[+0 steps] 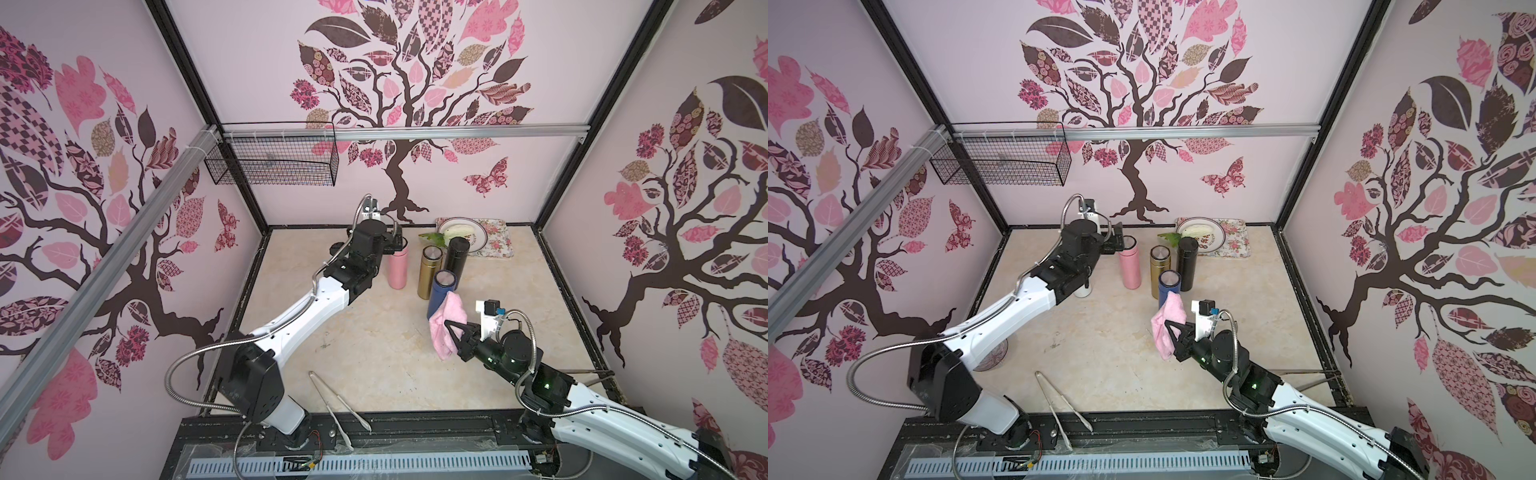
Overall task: Wipe the surface of the thermos
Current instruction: Place the thermos at the center of the board, then pick up the thermos from the center of the board.
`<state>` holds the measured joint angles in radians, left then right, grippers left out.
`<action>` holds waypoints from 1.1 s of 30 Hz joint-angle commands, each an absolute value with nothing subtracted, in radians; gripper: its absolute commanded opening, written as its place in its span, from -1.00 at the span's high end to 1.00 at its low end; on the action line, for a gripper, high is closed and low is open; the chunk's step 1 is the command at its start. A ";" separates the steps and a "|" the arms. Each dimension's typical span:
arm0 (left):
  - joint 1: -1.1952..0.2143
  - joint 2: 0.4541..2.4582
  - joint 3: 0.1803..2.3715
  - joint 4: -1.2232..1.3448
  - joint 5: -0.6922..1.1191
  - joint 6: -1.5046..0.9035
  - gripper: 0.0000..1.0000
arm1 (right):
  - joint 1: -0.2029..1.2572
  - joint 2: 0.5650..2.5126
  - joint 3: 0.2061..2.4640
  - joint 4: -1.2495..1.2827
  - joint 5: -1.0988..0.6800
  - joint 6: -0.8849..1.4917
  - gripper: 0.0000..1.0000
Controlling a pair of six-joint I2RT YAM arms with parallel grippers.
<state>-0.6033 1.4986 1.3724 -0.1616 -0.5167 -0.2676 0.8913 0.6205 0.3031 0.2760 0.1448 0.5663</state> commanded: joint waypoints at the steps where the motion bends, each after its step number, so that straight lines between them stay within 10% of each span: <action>1: -0.591 1.418 1.382 -0.408 -0.647 -0.368 -0.95 | 0.888 0.632 0.344 0.300 0.116 0.593 1.00; 17: -0.336 1.439 1.302 -0.457 -0.341 -0.423 -0.95 | 0.887 0.740 0.360 0.372 0.061 0.616 1.00; 33: -0.330 1.569 1.278 -0.398 -0.403 -0.418 -0.95 | 0.887 0.778 0.367 0.366 0.060 0.618 1.00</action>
<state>-0.3298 1.5661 1.2957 -0.4404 -0.3737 -0.4179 0.8913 0.7773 0.3099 0.3408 0.0639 0.6098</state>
